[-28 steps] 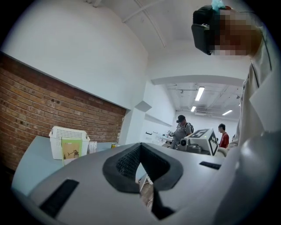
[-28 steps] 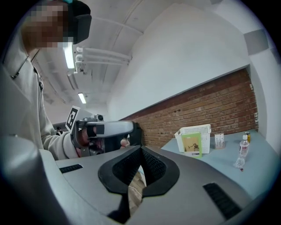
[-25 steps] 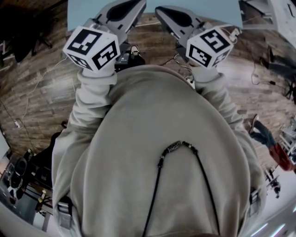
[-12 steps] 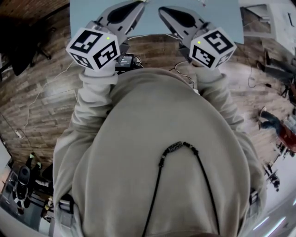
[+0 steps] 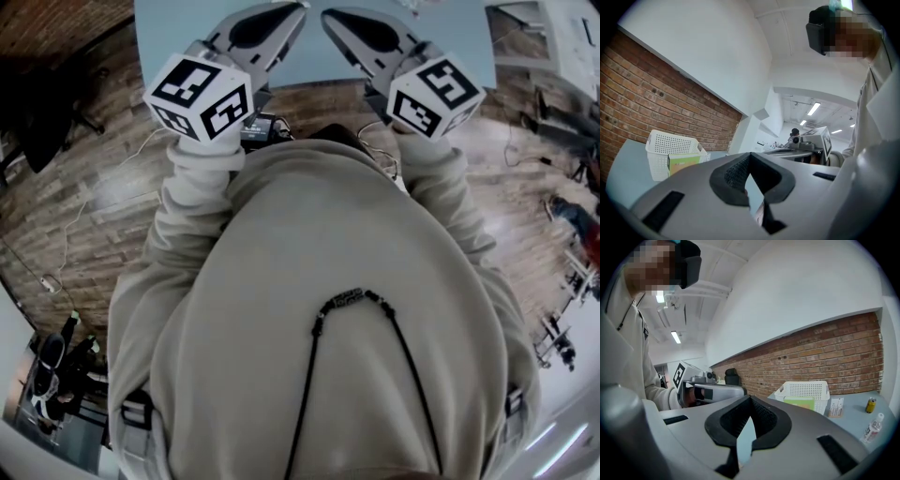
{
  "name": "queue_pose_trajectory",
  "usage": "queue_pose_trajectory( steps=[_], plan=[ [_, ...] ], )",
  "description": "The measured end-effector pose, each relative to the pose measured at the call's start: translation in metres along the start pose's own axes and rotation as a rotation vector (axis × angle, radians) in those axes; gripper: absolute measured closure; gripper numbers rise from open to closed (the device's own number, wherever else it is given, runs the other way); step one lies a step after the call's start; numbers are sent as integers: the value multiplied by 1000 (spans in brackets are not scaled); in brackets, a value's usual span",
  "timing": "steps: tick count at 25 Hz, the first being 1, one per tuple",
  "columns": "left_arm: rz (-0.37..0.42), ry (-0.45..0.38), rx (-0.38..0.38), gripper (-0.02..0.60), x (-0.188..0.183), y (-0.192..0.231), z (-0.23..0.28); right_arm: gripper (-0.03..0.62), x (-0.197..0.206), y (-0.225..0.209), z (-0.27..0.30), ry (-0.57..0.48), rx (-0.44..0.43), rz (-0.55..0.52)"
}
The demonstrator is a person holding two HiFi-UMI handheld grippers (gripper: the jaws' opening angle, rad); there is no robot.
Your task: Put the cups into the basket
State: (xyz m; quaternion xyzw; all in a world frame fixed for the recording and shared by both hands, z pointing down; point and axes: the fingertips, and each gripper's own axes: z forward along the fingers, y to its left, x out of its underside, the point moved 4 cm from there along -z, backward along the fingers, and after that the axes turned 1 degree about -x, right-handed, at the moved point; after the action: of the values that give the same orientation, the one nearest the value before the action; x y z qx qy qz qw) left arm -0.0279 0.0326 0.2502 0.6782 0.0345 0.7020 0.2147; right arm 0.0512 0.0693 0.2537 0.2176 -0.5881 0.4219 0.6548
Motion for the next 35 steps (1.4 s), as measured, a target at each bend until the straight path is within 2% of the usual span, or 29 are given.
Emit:
queue_pose_trajectory(
  steps=[5,10,14,20,23,30,35],
  plan=[
    [-4,11,-15,584,-3,-3,12,583,-3,-12,-6,-5,-12,14],
    [5,18,-74,584,-9,1,34,583,-6,-42,-6,-13,-68,33],
    [18,26,-94,584,-12,1,51,583,-18,-64,-2,-28,-120,19],
    [24,23,-176,584,-23,18,78,583,-22,-99,9,-36,-196,34],
    [1,16,-186,584,-26,25,92,583,-20,-118,12,-34,-217,49],
    [-19,62,-235,584,-18,31,110,583,-2,-136,17,-28,-302,106],
    [-38,84,-253,584,-15,54,87,583,-1,-130,43,-66,-362,232]
  ],
)
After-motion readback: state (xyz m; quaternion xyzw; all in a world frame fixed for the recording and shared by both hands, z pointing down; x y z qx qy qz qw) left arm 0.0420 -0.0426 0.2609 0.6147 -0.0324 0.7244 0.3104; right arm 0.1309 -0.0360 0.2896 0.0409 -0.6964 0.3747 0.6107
